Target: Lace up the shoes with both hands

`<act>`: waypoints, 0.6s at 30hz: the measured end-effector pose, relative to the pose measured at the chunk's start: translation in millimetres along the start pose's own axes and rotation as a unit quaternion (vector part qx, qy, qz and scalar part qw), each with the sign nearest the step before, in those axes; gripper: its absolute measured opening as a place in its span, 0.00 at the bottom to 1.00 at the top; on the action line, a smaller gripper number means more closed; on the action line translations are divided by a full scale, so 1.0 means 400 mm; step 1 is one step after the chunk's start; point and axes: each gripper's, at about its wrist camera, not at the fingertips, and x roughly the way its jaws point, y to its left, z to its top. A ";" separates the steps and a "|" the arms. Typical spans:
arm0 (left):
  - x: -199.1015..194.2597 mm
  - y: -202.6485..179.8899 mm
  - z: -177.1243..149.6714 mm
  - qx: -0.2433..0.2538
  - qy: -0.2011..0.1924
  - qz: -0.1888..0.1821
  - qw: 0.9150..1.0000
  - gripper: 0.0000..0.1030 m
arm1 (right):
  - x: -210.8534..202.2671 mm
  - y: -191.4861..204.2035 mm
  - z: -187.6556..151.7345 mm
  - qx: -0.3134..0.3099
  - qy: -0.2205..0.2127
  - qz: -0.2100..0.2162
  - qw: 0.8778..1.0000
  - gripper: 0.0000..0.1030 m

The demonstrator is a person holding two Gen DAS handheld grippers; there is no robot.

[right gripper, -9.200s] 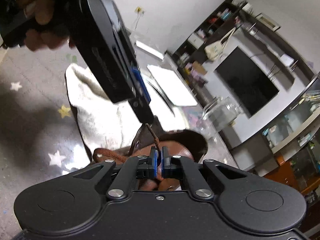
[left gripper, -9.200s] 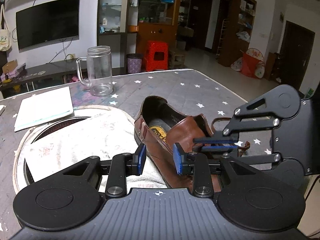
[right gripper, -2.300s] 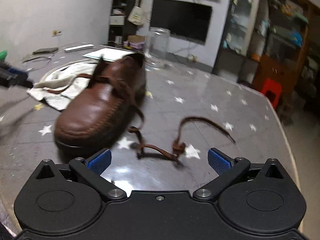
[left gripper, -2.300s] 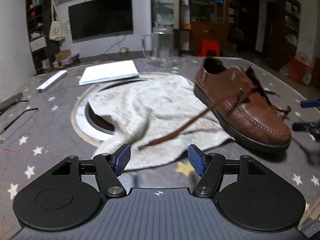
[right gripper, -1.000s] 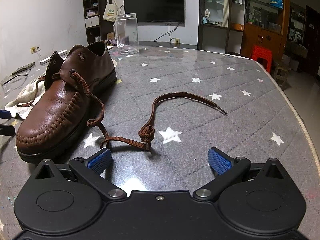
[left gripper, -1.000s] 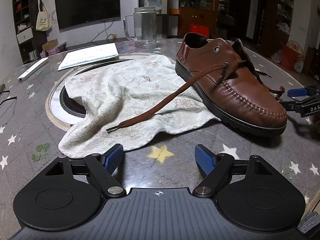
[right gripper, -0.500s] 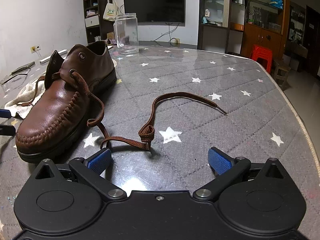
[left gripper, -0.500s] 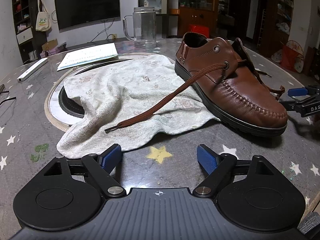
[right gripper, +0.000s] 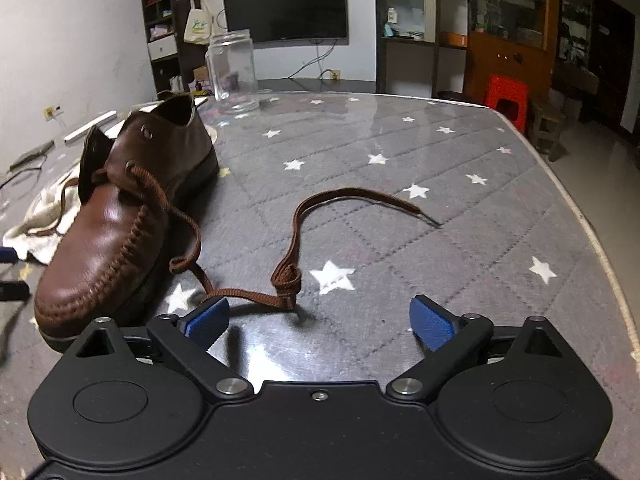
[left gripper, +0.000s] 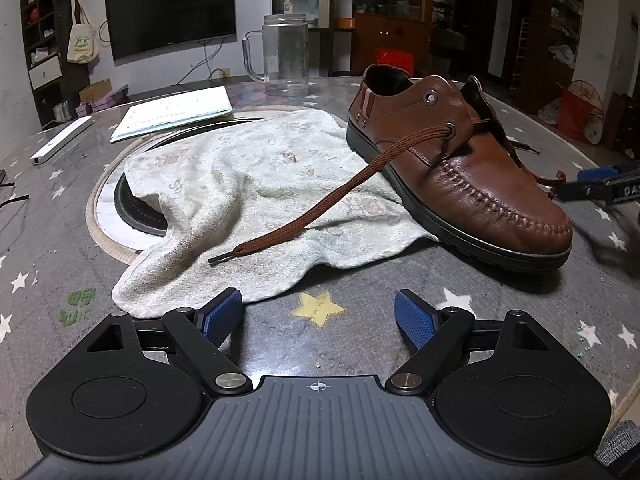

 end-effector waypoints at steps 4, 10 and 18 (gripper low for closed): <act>-0.001 0.001 0.001 0.000 0.000 0.000 1.000 0.82 | -0.022 -0.009 0.024 0.013 -0.009 0.011 1.000 0.77; -0.001 0.000 0.002 0.001 0.003 0.000 1.000 0.82 | -0.002 0.002 0.086 0.022 -0.016 0.009 1.000 0.57; 0.001 -0.002 0.005 0.002 0.002 0.000 1.000 0.82 | 0.068 0.015 0.135 0.033 -0.009 0.001 0.999 0.49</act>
